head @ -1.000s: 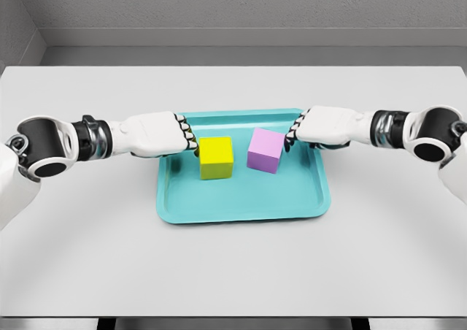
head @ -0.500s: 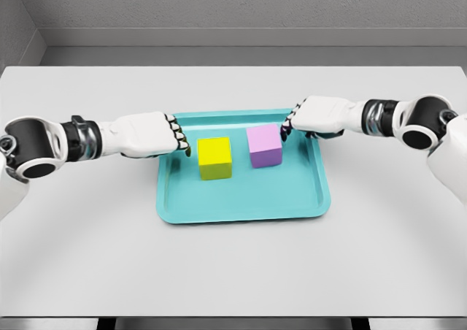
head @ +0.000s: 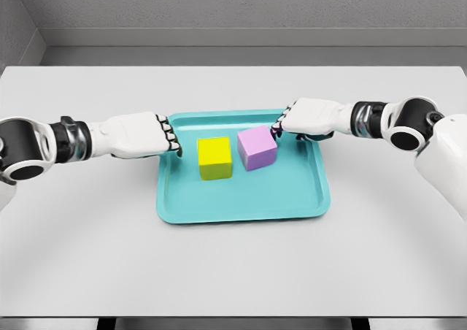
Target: Push two cubes
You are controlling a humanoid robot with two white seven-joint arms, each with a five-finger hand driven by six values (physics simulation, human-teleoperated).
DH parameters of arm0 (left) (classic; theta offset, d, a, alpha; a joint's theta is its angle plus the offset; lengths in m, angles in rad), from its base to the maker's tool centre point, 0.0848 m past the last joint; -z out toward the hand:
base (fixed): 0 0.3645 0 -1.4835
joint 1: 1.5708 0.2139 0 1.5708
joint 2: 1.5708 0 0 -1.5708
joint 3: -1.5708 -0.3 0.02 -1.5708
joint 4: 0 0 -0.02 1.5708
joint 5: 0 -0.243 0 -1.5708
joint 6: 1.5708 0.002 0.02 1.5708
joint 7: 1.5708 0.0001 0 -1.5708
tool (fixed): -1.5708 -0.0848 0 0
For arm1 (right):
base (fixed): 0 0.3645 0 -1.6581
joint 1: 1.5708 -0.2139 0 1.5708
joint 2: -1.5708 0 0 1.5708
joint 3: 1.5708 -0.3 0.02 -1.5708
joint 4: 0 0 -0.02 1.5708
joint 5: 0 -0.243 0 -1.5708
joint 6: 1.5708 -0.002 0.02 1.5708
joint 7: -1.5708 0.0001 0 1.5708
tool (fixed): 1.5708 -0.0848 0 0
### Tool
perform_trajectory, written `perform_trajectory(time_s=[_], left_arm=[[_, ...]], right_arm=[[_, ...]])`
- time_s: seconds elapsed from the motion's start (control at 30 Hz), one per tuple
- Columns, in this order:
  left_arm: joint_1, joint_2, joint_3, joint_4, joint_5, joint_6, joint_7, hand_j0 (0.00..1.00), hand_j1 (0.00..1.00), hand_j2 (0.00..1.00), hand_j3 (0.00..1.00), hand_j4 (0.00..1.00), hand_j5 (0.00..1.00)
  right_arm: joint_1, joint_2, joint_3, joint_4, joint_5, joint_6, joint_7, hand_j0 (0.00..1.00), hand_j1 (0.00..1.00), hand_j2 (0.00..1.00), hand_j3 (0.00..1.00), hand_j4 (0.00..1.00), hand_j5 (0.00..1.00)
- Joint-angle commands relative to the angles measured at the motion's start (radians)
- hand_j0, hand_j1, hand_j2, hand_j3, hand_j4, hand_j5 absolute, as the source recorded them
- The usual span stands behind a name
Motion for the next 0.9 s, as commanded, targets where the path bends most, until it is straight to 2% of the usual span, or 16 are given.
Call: perform_trajectory(time_s=[0.0, 0.23, 0.5, 0.6, 0.7, 0.77, 0.87], left_arm=[[0.000, 0.008, 0.002, -0.001, 0.004, 0.002, 0.000, 0.72, 0.72, 0.72, 0.72, 0.72, 0.72], [0.000, 0.016, 0.010, -0.007, 0.012, 0.002, 0.000, 0.72, 0.72, 0.72, 0.72, 0.72, 0.72], [0.002, 0.051, 0.036, -0.005, 0.033, 0.002, 0.000, 0.74, 0.74, 0.74, 0.74, 0.74, 0.74], [0.002, 0.068, 0.038, -0.007, 0.033, 0.002, 0.000, 0.74, 0.74, 0.74, 0.74, 0.74, 0.74], [0.002, 0.069, 0.038, -0.007, 0.040, 0.002, 0.000, 0.74, 0.74, 0.74, 0.74, 0.74, 0.74], [0.002, 0.069, 0.038, -0.007, 0.040, 0.002, 0.000, 0.74, 0.74, 0.74, 0.74, 0.74, 0.74], [0.002, 0.069, 0.038, -0.007, 0.040, 0.002, 0.000, 0.74, 0.74, 0.74, 0.74, 0.74, 0.74]], right_arm=[[0.000, -0.005, 0.001, -0.005, -0.002, 0.000, 0.000, 0.62, 0.62, 0.62, 0.62, 0.62, 0.62], [0.003, -0.032, -0.004, -0.004, -0.004, 0.000, -0.001, 0.62, 0.62, 0.62, 0.62, 0.62, 0.62], [0.015, -0.031, 0.002, -0.010, -0.001, 0.000, -0.001, 0.62, 0.62, 0.62, 0.62, 0.62, 0.62], [0.028, -0.029, 0.004, -0.045, -0.001, 0.000, 0.000, 0.62, 0.62, 0.62, 0.62, 0.62, 0.62], [0.029, -0.026, 0.004, -0.047, -0.001, 0.000, 0.000, 0.62, 0.62, 0.62, 0.62, 0.62, 0.62], [0.031, -0.029, 0.002, -0.093, -0.001, 0.000, 0.000, 0.62, 0.62, 0.62, 0.62, 0.62, 0.62], [0.031, -0.031, 0.002, -0.094, -0.002, 0.000, 0.000, 0.62, 0.62, 0.62, 0.62, 0.62, 0.62]])
